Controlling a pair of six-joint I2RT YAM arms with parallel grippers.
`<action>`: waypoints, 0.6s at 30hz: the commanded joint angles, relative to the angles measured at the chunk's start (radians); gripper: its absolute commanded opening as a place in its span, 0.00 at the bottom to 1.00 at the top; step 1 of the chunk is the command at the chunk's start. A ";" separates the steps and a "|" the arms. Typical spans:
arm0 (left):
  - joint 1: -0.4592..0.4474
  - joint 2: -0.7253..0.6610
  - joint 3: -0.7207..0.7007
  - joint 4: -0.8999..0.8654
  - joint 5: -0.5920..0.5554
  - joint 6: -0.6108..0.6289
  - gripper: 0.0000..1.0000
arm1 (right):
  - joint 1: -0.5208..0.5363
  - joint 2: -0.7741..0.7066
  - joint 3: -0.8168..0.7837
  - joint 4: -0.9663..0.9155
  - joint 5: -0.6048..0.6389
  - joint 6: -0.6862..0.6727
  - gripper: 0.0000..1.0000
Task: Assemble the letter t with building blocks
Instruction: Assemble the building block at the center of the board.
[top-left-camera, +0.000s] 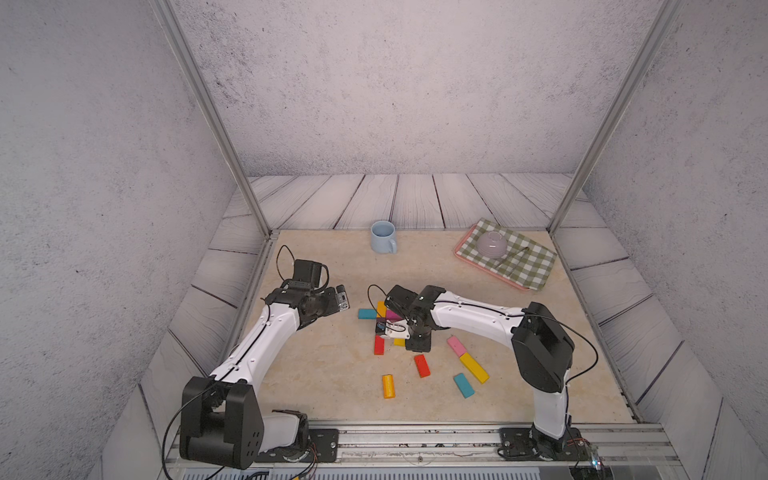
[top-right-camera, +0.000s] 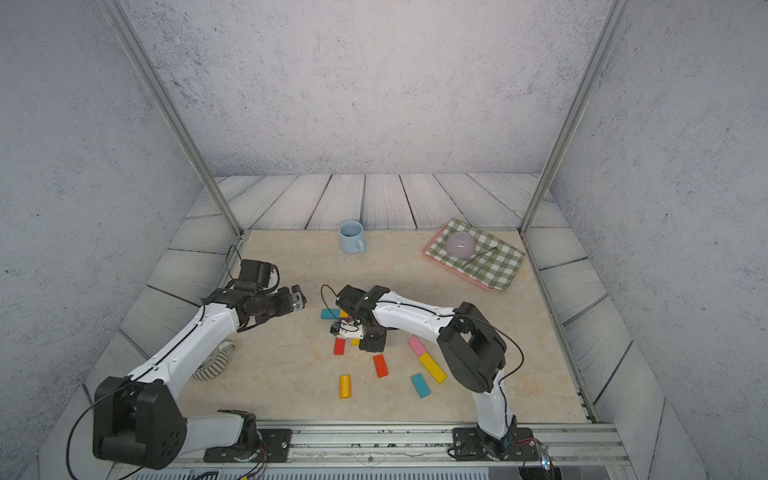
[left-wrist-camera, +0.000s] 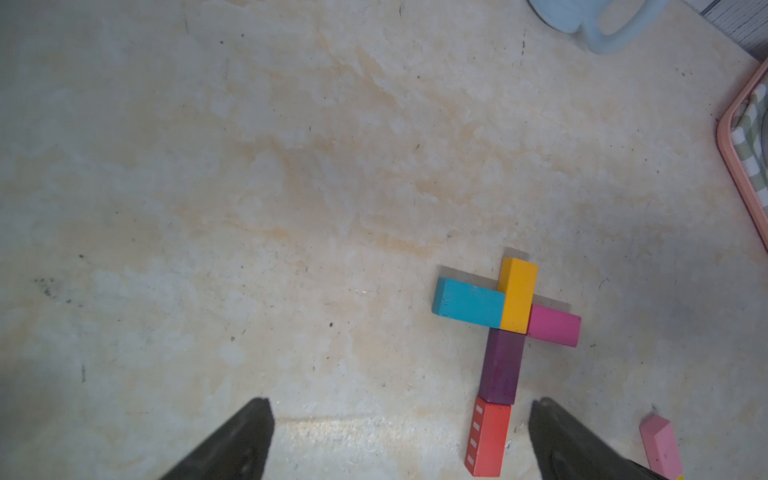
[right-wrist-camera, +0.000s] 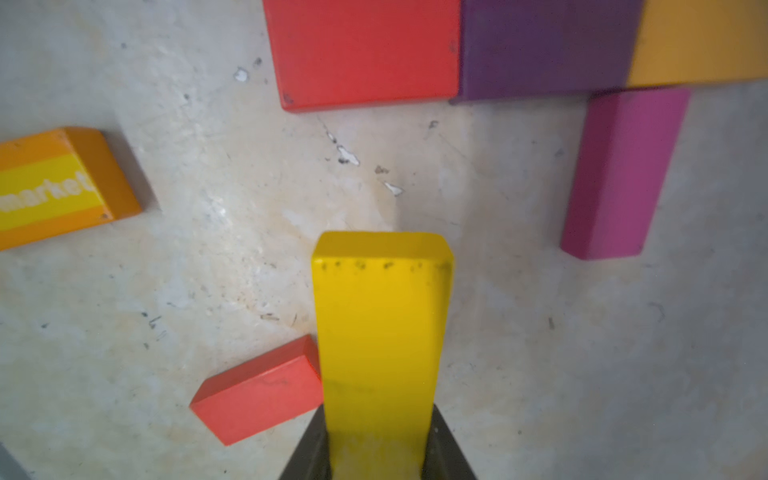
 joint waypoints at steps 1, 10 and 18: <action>0.010 -0.004 -0.009 0.005 0.004 -0.002 1.00 | -0.006 0.041 0.031 0.008 -0.024 -0.080 0.24; 0.010 -0.004 -0.009 0.009 0.015 -0.001 0.99 | -0.007 0.097 0.082 0.009 -0.066 -0.077 0.24; 0.011 0.003 -0.007 0.007 0.018 0.001 0.99 | -0.007 0.129 0.110 -0.005 -0.083 -0.068 0.24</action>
